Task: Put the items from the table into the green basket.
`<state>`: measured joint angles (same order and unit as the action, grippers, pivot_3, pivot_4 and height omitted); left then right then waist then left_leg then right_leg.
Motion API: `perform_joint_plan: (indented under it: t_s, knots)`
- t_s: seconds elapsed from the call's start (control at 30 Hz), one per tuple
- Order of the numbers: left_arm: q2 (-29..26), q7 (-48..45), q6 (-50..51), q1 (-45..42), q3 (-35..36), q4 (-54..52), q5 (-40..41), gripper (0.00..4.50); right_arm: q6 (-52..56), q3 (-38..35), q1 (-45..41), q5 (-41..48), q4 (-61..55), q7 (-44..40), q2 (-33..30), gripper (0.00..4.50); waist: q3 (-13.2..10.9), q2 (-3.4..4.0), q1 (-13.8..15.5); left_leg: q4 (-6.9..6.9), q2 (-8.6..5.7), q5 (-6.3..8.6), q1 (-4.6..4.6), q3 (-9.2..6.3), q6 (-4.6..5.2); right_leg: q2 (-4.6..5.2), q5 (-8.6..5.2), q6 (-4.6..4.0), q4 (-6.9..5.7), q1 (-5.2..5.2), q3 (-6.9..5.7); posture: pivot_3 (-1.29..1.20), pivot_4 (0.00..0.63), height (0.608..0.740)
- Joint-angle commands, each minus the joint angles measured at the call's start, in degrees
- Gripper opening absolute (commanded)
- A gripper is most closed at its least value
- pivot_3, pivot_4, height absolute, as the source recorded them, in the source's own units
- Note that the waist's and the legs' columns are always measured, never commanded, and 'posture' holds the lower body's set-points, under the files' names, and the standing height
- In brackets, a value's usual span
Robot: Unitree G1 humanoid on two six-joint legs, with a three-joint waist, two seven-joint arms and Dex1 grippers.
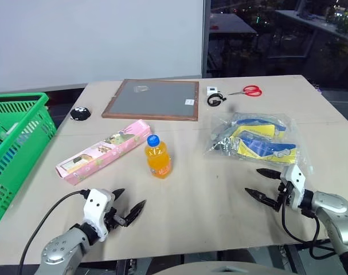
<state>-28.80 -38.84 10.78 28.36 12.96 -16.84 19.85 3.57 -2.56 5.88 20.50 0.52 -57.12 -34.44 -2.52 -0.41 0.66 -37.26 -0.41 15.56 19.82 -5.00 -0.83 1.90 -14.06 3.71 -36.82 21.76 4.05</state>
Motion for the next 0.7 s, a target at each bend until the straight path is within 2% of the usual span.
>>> perform_joint_plan:
  t_s: [0.03, 0.33, 0.5, 0.6, 0.7]
  knots:
    - [-0.51, -0.72, -1.32, 1.58, 1.48, -1.82, 0.34, 4.46, 0.2, -0.12, -0.31, 0.81, -3.6, 0.44, 0.61, 4.5, -0.02, 0.03, 0.0, 0.0, 0.0, 0.0, 0.0, 0.0, 0.0, 0.0, 0.0, 0.0, 0.0, 0.0, 0.0, 0.07, 0.0, 0.74]
    - [0.45, -0.3, -2.42, 3.34, 2.18, -3.05, 1.21, 4.46, 0.1, 1.31, -0.83, -1.97, -4.06, 3.12, 1.51, 4.5, -0.23, -0.13, 0.16, 0.03, 0.02, 0.0, 0.0, 0.01, 0.0, 0.01, 0.0, 0.0, 0.02, 0.01, 0.02, 0.09, 0.004, 0.74]
    - [-0.62, -3.99, -0.83, 4.21, 4.47, -6.75, 7.27, 4.46, -1.8, 0.57, -3.11, -4.64, -3.49, 6.56, 2.19, 4.5, -0.41, -0.19, 0.09, 0.04, 0.03, 0.01, 0.01, 0.01, -0.01, 0.0, 0.0, 0.0, 0.01, 0.03, 0.01, 0.09, 0.003, 0.74]
    - [-1.61, -4.54, 0.69, 4.07, 6.08, -11.1, 10.5, 4.46, -6.06, 0.6, -4.81, -7.69, -3.02, 8.22, 1.75, 4.5, -0.51, -0.21, 0.1, 0.04, 0.04, 0.01, 0.03, 0.03, -0.01, 0.01, 0.0, 0.0, 0.02, 0.04, 0.02, 0.09, 0.004, 0.74]
    - [-3.57, -5.42, 1.83, 3.74, 7.47, -14.5, 12.09, 4.46, -11.27, 1.41, -7.92, -14.81, -1.01, 13.08, 1.1, 4.5, -0.59, -0.2, 0.12, 0.05, 0.04, 0.01, 0.03, 0.02, -0.01, 0.01, 0.0, 0.0, 0.02, 0.03, 0.02, 0.09, 0.004, 0.74]
